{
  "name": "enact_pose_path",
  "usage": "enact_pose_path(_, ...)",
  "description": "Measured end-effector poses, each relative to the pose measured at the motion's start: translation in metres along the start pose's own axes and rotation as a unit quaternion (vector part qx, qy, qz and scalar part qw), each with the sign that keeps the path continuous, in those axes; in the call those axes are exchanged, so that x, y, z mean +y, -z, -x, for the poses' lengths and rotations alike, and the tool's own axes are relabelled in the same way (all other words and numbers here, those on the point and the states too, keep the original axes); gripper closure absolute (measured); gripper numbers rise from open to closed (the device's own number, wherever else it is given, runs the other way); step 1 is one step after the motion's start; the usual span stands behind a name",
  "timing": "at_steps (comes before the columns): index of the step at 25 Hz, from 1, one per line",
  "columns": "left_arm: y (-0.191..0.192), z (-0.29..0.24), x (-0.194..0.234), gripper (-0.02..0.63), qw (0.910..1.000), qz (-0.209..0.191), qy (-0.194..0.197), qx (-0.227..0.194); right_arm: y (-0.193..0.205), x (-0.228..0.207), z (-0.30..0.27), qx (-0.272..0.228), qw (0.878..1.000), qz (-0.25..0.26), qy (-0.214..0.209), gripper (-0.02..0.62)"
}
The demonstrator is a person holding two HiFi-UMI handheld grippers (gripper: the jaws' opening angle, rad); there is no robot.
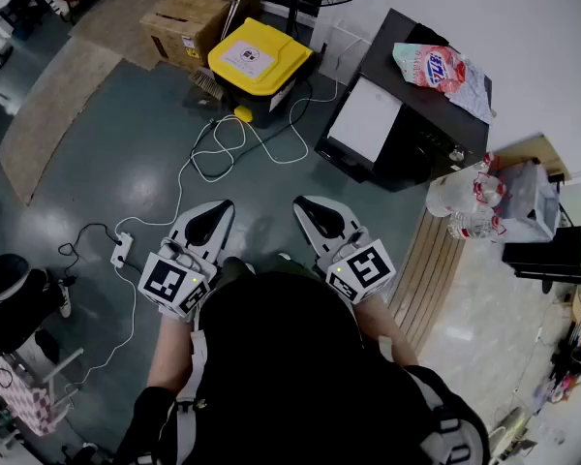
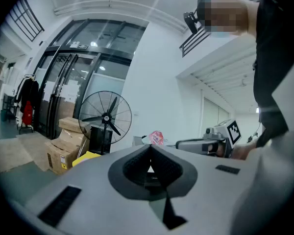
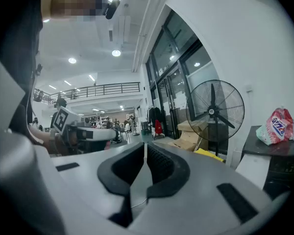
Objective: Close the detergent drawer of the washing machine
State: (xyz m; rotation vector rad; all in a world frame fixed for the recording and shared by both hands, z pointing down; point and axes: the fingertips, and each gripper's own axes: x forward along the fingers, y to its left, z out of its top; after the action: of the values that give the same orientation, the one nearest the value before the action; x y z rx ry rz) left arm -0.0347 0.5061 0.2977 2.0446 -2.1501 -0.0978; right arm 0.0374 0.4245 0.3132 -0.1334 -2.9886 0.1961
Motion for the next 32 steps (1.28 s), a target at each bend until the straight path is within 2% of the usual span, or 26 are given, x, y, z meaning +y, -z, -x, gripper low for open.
enact_pose_path(5, 0.005, -0.028, -0.010, 0.595, 1.0000, 0.006, -0.006, 0.005, 0.009, -0.022, 0.012, 0.005, 1.000, -0.005, -0.002, 0.563)
enact_pose_path(10, 0.014, -0.059, -0.028, 0.595, 0.9997, 0.004, 0.005, 0.022, 0.014, -0.044, 0.027, -0.004, 1.000, -0.022, -0.006, 0.563)
enact_pose_path(17, 0.020, -0.091, -0.034, 0.595, 0.9988, -0.019, 0.013, 0.044, 0.015, -0.068, 0.033, -0.019, 0.999, -0.043, -0.003, 0.563)
enact_pose_path(24, 0.024, -0.109, -0.006, 0.595, 0.9985, -0.004, 0.025, 0.048, 0.015, -0.091, 0.009, -0.015, 0.998, -0.053, 0.016, 0.563)
enact_pose_path(32, 0.016, -0.137, 0.064, 0.595, 0.9968, 0.008, 0.063, 0.049, 0.009, -0.116, -0.055, 0.008, 0.997, -0.047, 0.052, 0.563)
